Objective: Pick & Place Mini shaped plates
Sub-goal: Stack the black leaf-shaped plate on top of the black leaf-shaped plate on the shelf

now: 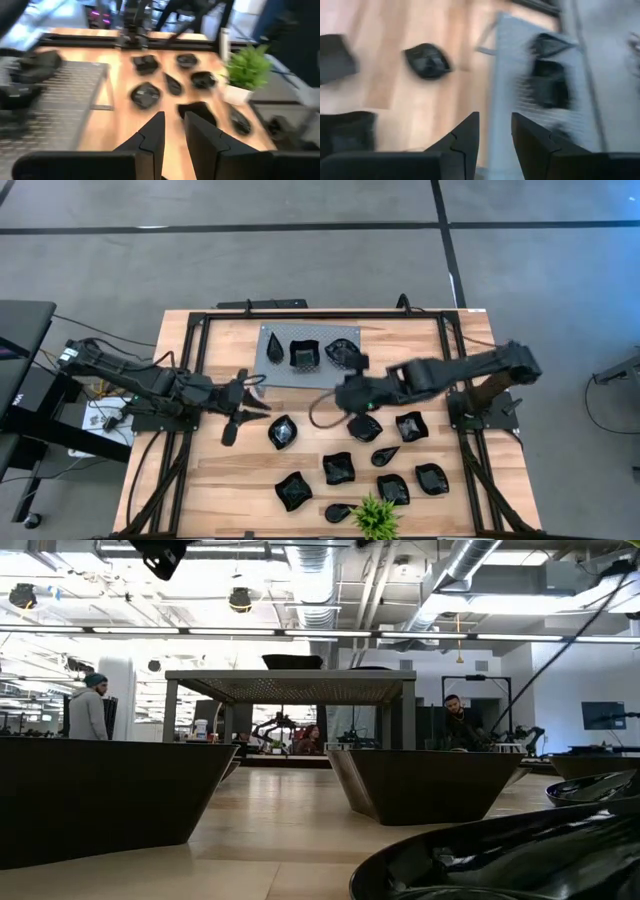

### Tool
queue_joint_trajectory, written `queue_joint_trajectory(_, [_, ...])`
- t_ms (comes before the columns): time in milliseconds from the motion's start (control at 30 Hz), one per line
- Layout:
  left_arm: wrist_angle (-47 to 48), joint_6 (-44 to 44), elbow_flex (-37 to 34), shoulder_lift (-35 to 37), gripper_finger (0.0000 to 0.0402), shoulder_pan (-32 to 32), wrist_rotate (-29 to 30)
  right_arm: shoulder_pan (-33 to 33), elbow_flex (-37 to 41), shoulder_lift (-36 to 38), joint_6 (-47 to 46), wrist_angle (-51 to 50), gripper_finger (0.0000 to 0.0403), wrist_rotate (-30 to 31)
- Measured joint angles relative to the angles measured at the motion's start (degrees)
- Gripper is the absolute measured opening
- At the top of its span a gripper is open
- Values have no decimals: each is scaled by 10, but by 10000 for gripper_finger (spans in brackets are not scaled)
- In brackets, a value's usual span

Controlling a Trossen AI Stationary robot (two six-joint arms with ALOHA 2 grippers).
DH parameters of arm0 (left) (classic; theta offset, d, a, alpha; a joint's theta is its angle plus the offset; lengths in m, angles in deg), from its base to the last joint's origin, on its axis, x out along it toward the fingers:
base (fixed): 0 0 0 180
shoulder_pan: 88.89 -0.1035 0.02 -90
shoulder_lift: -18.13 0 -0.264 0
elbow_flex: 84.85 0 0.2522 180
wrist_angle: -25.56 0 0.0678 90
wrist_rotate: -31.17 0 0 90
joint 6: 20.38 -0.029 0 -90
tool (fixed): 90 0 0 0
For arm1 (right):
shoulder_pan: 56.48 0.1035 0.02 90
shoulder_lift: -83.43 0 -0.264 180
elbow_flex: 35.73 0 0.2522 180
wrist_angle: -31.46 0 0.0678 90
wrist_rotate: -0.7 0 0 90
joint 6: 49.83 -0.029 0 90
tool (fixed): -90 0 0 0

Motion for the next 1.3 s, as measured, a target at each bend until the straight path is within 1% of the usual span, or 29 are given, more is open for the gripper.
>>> queue_joint_trajectory(100, [18, 2, 0, -1, 76, 19, -26, 0, 170, 43, 1, 178, 108, -64])
queue_joint_trajectory(167, [14, 19, -9, 0, 76, 32, -34, -1, 260, 58, 1, 295, 108, -99])
queue_joint_trajectory(233, [16, 50, -25, 0, 76, 39, -35, -1, 325, 62, 0, 385, 108, -127])
queue_joint_trajectory(300, [16, 105, -48, -1, 76, 45, -35, -2, 358, 62, 20, 431, 108, -140])
queue_joint_trajectory(367, [16, 159, -77, -1, 76, 53, -36, -5, 365, 63, 45, 437, 108, -150])
queue_joint_trajectory(433, [13, 184, -109, -1, 76, 65, -44, -6, 365, 64, 47, 432, 108, -150])
queue_joint_trajectory(533, [-23, 192, -160, -12, 76, 88, -45, -6, 366, 64, 42, 439, 108, -150])
queue_joint_trajectory(600, [-72, 183, -189, -30, 76, 103, -45, -6, 366, 64, 42, 446, 108, -150])
queue_joint_trajectory(700, [-160, 152, -219, -73, 76, 120, -44, -6, 366, 64, 42, 450, 108, -150])
queue_joint_trajectory(867, [-262, 49, -224, -171, 76, 132, -27, -6, 366, 64, 41, 455, 108, -150])
queue_joint_trajectory(967, [-291, -4, -224, -229, 76, 130, -3, -7, 366, 64, 41, 456, 108, -150])
queue_joint_trajectory(1100, [-319, -45, -225, -291, 76, 119, 24, -10, 366, 64, 40, 473, 108, -150])
queue_joint_trajectory(1233, [-348, -90, -225, -321, 76, 117, 77, -15, 366, 63, 40, 495, 108, -150])
queue_joint_trajectory(1300, [-348, -94, -225, -323, 76, 117, 81, -18, 366, 63, 40, 496, 108, -151])
